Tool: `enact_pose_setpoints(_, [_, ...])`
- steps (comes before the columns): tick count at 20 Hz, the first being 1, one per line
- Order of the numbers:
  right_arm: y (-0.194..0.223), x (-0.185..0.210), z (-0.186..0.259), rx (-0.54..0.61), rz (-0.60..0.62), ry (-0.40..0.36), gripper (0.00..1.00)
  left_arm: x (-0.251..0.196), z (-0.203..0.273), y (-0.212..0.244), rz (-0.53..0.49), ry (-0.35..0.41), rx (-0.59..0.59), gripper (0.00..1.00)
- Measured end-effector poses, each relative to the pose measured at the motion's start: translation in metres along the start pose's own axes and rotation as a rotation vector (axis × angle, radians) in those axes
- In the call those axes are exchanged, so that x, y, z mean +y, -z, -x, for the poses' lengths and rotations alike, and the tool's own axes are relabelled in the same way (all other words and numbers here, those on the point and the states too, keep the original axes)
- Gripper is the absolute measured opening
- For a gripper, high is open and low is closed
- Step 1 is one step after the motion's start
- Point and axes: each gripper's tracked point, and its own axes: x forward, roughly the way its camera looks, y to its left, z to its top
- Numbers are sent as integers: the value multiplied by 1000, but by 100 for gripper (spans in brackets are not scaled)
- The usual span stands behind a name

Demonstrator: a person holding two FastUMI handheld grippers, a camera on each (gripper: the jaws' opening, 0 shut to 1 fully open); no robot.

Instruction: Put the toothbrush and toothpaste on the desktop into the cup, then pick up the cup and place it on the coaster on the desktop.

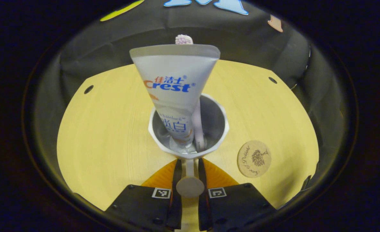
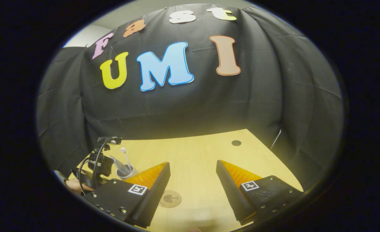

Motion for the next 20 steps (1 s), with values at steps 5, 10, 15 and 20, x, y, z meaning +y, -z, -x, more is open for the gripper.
enact_pose_setpoints(5, [2, -4, 4, 5, 16, 4, 90, -33, 1, -5, 3, 55, -26, 24])
enact_pose_setpoints(10, [2, -12, 9, 2, 9, 15, 90, -69, 9, -8, -31, 98, -28, 24])
enact_pose_setpoints(15, [2, -23, 17, -6, -4, 27, 90, -98, 22, -3, -69, 128, -19, 24])
enact_pose_setpoints(20, [5, -28, 23, -11, -20, 25, 90, -118, 28, 9, -106, 134, 17, 25])
